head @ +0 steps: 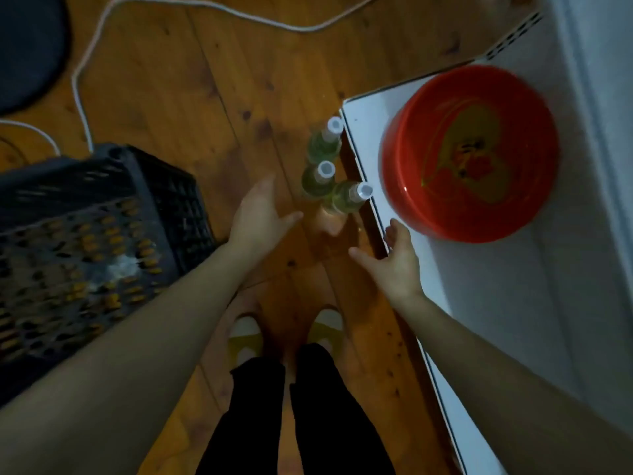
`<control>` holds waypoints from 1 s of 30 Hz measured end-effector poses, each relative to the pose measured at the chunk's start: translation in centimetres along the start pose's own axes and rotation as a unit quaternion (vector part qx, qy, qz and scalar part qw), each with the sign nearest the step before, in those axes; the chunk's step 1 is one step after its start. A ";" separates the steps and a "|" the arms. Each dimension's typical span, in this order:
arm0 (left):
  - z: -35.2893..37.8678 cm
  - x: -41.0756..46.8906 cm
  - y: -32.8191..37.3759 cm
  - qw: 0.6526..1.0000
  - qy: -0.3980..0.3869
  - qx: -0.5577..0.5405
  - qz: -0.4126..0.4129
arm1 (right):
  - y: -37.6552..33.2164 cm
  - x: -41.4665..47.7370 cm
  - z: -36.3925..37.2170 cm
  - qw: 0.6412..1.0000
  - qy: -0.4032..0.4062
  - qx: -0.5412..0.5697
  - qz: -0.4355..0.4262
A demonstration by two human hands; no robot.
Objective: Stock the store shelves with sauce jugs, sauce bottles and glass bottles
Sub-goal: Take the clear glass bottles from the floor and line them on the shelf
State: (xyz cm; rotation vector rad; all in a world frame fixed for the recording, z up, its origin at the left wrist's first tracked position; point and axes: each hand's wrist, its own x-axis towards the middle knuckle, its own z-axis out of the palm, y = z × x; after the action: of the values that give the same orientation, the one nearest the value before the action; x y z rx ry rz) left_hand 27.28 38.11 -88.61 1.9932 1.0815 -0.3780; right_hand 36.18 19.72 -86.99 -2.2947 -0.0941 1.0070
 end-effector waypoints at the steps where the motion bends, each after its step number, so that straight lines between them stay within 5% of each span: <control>1: 1.2 1.8 -0.6 1.000 0.000 0.000 0.008 | 0.8 1.8 1.0 1.000 0.012 0.002 -0.010; 17: 9.6 12.6 -3.7 0.976 0.009 -0.104 0.193 | 4.4 13.0 7.4 0.989 0.066 0.077 -0.105; 30: 0.9 -0.7 -1.8 0.978 0.046 -0.172 0.108 | -1.7 1.0 2.1 0.994 0.054 0.075 -0.066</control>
State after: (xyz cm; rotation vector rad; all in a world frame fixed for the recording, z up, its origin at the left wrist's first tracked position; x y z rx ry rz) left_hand 25.48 37.58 -89.65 1.8041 0.9045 0.0179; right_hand 35.73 22.40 -87.74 -2.1709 -0.1208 0.7946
